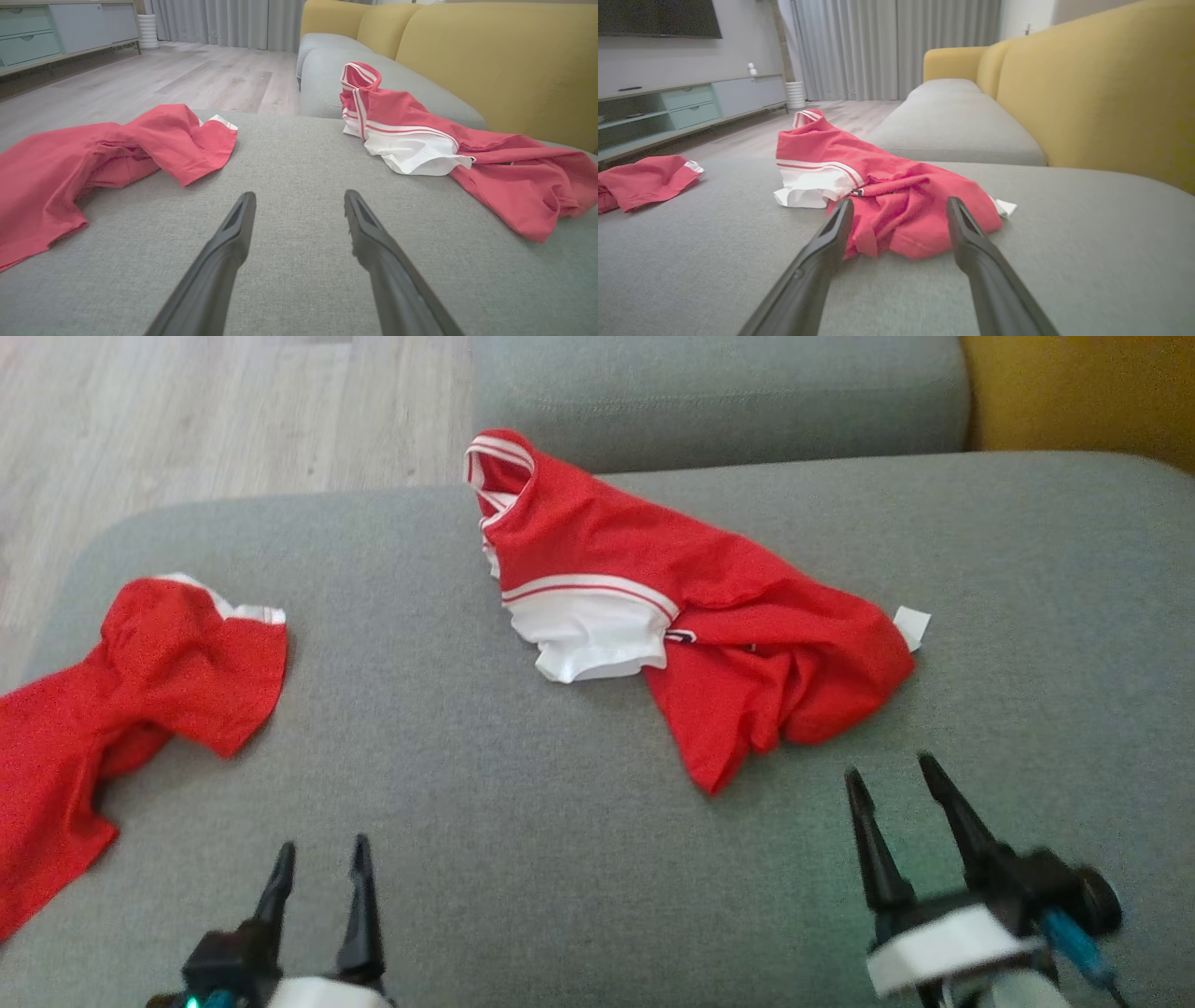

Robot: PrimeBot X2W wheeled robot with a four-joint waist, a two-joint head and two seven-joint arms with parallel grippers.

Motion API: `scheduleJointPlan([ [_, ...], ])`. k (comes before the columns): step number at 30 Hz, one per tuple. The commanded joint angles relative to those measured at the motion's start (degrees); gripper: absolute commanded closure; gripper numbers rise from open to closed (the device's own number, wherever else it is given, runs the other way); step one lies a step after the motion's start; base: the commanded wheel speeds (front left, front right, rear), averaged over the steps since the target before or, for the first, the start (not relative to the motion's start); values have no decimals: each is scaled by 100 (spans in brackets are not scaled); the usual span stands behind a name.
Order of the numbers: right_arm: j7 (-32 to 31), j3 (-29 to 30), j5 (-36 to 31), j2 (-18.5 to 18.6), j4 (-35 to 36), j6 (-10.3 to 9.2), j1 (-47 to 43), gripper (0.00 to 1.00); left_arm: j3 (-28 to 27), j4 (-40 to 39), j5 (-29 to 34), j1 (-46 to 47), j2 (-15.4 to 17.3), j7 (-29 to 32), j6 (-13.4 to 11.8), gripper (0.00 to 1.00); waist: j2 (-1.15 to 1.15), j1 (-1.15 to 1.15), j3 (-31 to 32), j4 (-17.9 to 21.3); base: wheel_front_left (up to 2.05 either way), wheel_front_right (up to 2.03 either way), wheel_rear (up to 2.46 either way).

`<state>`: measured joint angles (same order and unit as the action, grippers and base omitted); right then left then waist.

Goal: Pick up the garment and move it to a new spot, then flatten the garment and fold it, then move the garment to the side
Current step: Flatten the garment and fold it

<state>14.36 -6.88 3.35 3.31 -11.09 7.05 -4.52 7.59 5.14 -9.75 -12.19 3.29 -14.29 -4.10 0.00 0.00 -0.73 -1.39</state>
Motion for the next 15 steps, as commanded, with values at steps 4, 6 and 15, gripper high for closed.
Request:
scheduleJointPlan([
  [4, 30, -584, -212, 351, -277, 44, 1151, 0, 56, -220, -54, 569, -41, -71, -27, 0, 0, 0, -300, -297, 0, 0, 0],
  [6, -117, -864, -290, 477, -614, 44, 1657, 0, 182, -242, -97, 695, -41, -71, -46, 0, 0, 0, -437, -471, 0, 0, 0],
  [15, -1058, -2131, -287, 1072, -2111, 44, 3675, 0, 979, -315, -421, 1235, -41, -71, -268, 0, 0, 0, -1070, -1384, 0, 0, 0],
])
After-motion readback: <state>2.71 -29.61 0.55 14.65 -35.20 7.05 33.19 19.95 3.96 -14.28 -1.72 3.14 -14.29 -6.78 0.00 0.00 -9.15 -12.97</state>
